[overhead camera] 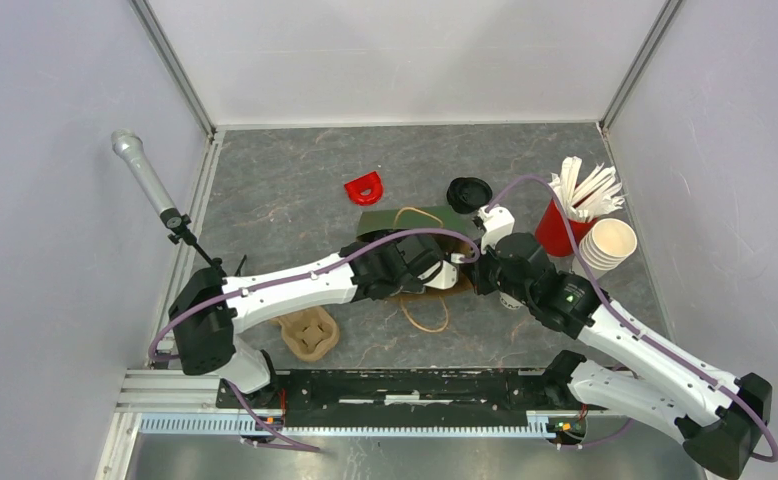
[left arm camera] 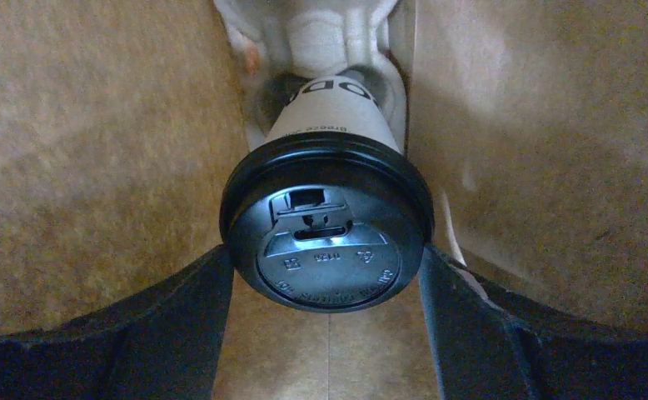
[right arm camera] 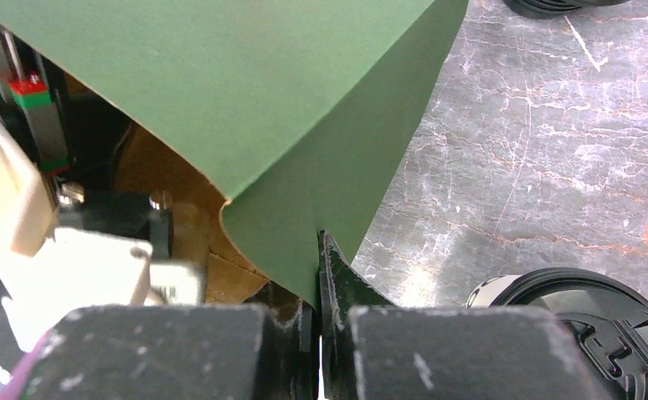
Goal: Pack the takeout coffee
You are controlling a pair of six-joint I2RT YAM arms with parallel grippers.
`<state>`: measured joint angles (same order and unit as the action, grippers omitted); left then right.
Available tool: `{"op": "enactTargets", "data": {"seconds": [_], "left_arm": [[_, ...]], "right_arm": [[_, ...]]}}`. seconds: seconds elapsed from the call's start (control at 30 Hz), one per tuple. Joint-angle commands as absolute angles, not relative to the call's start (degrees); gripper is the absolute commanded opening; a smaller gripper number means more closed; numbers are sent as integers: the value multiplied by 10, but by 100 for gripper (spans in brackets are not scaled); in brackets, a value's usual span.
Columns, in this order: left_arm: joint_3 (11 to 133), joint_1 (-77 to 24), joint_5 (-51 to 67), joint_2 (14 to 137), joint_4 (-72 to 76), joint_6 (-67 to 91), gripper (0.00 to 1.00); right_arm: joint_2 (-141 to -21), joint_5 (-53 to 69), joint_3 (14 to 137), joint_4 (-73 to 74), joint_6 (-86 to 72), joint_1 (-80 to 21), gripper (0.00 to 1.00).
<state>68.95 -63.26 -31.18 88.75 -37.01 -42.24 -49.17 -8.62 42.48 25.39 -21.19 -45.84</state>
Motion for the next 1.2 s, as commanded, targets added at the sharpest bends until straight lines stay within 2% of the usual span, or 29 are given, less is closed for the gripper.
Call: {"op": "enactTargets", "data": {"seconds": [0.0, 1.17], "left_arm": [[680, -608, -343, 882, -326, -440, 45], [671, -569, -265, 898, -289, -433, 48]], "right_arm": [[-477, -61, 419, 242, -207, -460, 3], [-523, -22, 447, 231, -204, -433, 4]]}}
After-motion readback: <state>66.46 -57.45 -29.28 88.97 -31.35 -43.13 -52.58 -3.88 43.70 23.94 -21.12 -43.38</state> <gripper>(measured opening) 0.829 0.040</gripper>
